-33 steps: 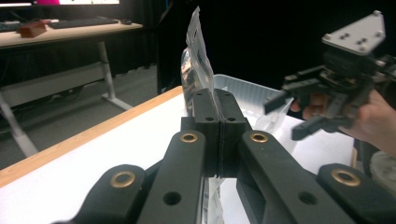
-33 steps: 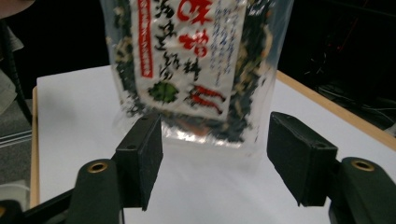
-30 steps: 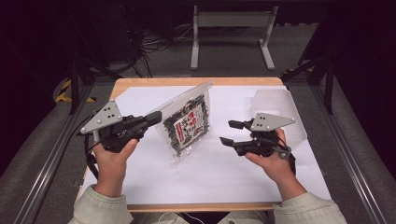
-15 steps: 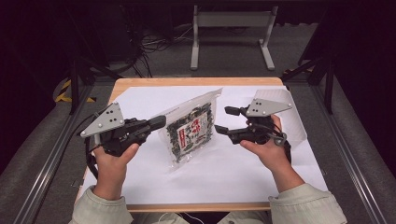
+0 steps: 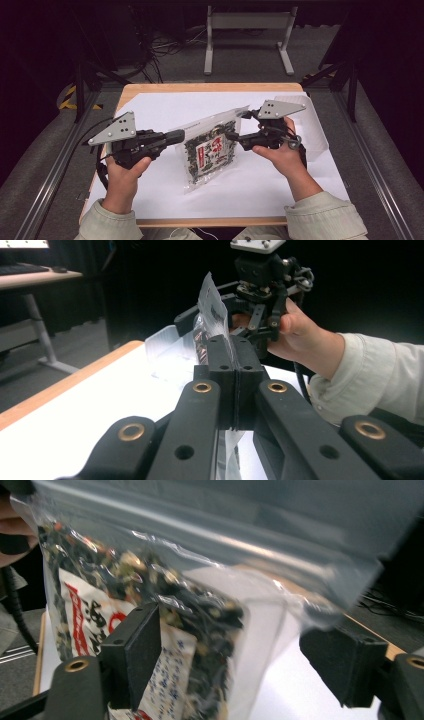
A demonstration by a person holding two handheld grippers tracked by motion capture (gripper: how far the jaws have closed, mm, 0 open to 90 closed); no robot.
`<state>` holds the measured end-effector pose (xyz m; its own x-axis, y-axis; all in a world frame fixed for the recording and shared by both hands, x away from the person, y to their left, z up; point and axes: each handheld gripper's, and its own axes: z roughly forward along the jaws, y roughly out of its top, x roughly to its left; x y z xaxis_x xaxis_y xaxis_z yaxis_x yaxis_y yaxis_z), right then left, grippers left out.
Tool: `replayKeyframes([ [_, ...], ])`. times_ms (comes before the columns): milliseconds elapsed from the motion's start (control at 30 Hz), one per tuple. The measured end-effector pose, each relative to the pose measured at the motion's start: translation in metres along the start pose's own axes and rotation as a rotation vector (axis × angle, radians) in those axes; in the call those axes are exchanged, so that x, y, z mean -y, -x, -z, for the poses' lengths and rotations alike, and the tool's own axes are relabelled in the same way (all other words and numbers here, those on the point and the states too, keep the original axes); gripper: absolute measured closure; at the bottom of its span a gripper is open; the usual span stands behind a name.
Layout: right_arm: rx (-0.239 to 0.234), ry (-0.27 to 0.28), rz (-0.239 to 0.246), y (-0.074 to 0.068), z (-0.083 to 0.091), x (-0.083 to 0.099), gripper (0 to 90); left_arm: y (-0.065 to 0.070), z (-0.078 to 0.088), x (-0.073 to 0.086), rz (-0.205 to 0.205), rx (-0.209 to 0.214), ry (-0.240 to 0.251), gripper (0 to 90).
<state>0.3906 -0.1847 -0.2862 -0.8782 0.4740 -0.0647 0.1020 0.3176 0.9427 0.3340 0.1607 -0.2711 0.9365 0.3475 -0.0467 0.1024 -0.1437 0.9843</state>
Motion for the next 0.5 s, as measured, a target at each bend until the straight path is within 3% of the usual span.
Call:
replayKeyframes([
  [200, -0.047, -0.001, 0.024, -0.002, -0.001, -0.001, 26.1, -0.001, -0.003, 0.002, -0.001, 0.009, 0.001, 89.9],
  [400, -0.077, -0.004, 0.018, -0.001, 0.005, 0.000, 40.5, -0.004, -0.001, 0.003, 0.004, -0.020, 0.010, 89.9],
  [500, -0.103, -0.019, 0.028, -0.003, 0.010, -0.001, 51.9, -0.006, 0.002, 0.004, 0.018, -0.037, 0.019, 89.8],
])
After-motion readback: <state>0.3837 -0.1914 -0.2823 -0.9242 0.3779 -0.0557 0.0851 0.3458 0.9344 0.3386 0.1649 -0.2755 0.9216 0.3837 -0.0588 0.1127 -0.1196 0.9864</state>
